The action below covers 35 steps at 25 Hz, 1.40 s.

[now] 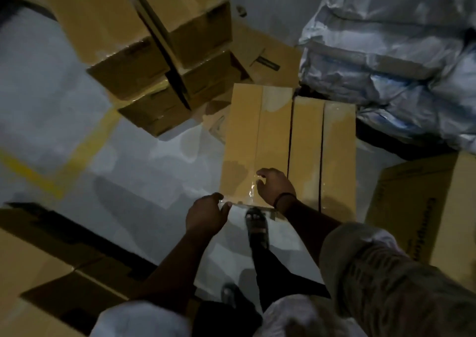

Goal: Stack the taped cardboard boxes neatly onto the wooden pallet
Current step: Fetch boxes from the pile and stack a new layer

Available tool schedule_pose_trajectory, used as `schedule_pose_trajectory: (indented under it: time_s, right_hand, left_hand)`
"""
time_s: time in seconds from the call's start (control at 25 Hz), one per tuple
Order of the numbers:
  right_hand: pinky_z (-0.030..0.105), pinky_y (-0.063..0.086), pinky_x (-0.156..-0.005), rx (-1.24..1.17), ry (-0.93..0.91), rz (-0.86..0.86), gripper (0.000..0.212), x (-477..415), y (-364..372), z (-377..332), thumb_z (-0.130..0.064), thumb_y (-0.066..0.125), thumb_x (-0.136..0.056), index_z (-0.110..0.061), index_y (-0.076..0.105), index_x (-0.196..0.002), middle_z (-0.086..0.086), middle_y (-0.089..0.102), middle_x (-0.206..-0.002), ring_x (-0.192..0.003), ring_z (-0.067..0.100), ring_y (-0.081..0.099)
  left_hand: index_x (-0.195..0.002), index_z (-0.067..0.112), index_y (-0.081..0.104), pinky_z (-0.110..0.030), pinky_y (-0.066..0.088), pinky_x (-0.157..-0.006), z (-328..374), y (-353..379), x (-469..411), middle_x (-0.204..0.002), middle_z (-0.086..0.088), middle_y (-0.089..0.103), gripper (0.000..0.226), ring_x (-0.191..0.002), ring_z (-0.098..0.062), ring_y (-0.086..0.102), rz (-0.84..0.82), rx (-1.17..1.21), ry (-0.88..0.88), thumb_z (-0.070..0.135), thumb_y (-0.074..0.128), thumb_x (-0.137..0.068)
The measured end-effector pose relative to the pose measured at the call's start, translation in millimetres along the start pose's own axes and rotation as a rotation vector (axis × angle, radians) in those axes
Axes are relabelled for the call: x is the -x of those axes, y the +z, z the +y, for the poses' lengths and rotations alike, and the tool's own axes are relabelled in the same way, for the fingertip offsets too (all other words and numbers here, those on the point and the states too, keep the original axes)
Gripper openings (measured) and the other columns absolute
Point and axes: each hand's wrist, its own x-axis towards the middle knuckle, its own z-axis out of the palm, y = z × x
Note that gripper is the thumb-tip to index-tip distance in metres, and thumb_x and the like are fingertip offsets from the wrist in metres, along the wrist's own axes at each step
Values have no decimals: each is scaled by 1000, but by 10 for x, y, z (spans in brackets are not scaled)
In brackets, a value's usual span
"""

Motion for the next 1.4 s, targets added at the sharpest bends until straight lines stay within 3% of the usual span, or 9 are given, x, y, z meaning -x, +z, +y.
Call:
schedule_pose_trajectory:
  time_s: [0.16,0.32,0.44,0.56,0.8,0.88,1.04,1.24,1.4]
  right_hand:
    - [41,51,-99,23,91,94,40,-568,-28,455,-29,60,-92,-19,63,-130,5,63,-130,-119,28,58]
    - [44,43,-107,152,209,27,50,-1137,149,899,-33,58,-95,-19,49,-143,8,45,-145,-134,33,39]
    - [47,42,-107,126,256,20,56,-1605,313,1087,-33,58,-94,-18,43,-146,11,34,-150,-136,37,33]
    - [47,40,-107,112,236,27,65,-1972,455,1177,-35,61,-92,-20,36,-150,8,20,-159,-142,37,27]
    - [54,49,-99,194,240,92,87,-2119,559,1168,-50,68,-86,-35,18,-155,11,6,-160,-131,45,30]
    - [54,45,-100,123,258,103,94,-2151,569,1159,-56,71,-81,-39,16,-156,13,15,-156,-128,45,31]
    - [50,37,-110,-81,223,74,108,-2205,705,1047,-79,68,-62,-47,17,-152,7,41,-145,-136,38,28]
    - [51,43,-106,-82,227,12,101,-2039,792,601,-67,77,-70,-42,24,-153,11,5,-160,-143,42,23]
    - [54,43,-106,149,16,73,99,-1589,628,89,-80,66,-69,-42,28,-151,12,12,-155,-136,42,31]
  left_hand:
    - [-131,23,66,-35,54,-95,233,162,-807,-127,-2,70,49,-116,-23,66,-92,32,25,55,59,-96]
    - [-113,16,73,-37,53,-96,162,385,-1686,-122,-9,68,36,-117,-30,64,-127,95,52,46,64,-95]
    - [-128,12,65,-49,41,-111,87,517,-2246,-142,-12,55,40,-141,-36,42,-164,-67,172,38,59,-99]
    - [-141,15,56,-48,33,-116,142,641,-2687,-156,-15,39,47,-145,-37,34,-138,-32,206,25,61,-96]
    - [-153,14,34,-59,21,-123,-11,783,-3008,-170,-15,7,61,-155,-43,12,-235,-76,282,26,50,-96]
    - [-153,12,35,-57,26,-121,-55,779,-2932,-171,-14,6,66,-153,-40,21,-177,-15,268,34,47,-91]
    - [-152,28,32,-55,39,-111,-200,756,-2890,-166,-6,-6,78,-141,-48,30,-91,109,107,39,75,-88]
    - [-155,40,24,-57,39,-110,-435,683,-2641,-162,-16,12,100,-140,-52,32,-131,146,-30,73,74,-75]
    - [-151,49,23,-61,43,-108,-637,385,-1883,-161,-12,15,112,-141,-52,33,-50,288,-203,92,67,-58]
